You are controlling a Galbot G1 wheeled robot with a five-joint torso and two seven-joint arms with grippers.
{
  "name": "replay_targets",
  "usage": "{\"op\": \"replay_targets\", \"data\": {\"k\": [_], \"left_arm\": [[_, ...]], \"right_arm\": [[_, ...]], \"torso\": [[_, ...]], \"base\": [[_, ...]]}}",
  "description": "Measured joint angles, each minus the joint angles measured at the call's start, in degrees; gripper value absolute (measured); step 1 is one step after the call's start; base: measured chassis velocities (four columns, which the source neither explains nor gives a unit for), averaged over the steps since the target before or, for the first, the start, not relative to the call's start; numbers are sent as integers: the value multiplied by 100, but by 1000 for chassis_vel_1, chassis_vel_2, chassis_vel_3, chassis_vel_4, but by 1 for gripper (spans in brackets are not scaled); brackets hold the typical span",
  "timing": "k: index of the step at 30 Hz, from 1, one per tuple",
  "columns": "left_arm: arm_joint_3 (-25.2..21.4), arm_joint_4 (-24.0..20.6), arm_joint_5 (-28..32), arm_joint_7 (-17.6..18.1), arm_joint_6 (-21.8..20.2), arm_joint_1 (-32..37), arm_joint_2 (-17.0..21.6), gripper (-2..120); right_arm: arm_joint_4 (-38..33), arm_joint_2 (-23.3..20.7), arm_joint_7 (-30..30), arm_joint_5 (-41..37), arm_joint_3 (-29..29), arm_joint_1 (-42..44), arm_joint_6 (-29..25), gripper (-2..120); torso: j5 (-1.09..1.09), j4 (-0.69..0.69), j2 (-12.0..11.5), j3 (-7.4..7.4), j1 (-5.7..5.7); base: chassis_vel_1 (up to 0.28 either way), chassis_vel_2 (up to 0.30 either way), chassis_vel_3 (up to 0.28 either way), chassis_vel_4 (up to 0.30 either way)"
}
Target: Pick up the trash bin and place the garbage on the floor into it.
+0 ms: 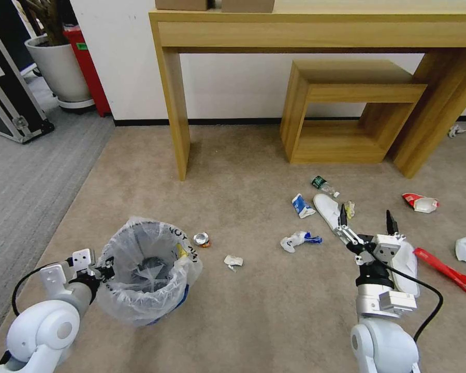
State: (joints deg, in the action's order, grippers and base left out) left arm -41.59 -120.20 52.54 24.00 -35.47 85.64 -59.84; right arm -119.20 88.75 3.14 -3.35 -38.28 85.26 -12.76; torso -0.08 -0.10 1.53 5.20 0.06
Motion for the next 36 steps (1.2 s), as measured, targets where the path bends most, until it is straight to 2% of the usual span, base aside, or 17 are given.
{"op": "replay_targets", "data": {"k": [9, 23, 31, 34, 36], "left_arm": [[15, 20, -12, 2, 0, -9, -20, 1], [31, 71, -29, 2, 0, -26, -40, 1], [154, 151, -19, 2, 0, -139, -41, 1], [176, 162, -21, 2, -1, -149, -50, 1], [177, 162, -24, 3, -1, -149, -57, 1]], "right_arm": [[21, -14, 12, 21, 13, -8, -6, 100], [176, -112, 51, -47, 80, -125, 5, 100], [117, -542, 345, -768, 349, -126, 854, 100], [132, -784, 657, -1647, 667, -193, 1522, 100], [169, -864, 796, -1940, 781, -231, 1692, 100]], "torso": [[0, -1, 0, 2, 1], [0, 0, 0, 1, 1], [0, -1, 0, 2, 1], [0, -1, 1, 1, 1], [0, 0, 1, 1, 1]], "base": [[-102, 102, 98, -98], [-2, 4, 3, -1], [0, 0, 0, 0], [0, 0, 0, 0], [0, 0, 0, 0]]}}
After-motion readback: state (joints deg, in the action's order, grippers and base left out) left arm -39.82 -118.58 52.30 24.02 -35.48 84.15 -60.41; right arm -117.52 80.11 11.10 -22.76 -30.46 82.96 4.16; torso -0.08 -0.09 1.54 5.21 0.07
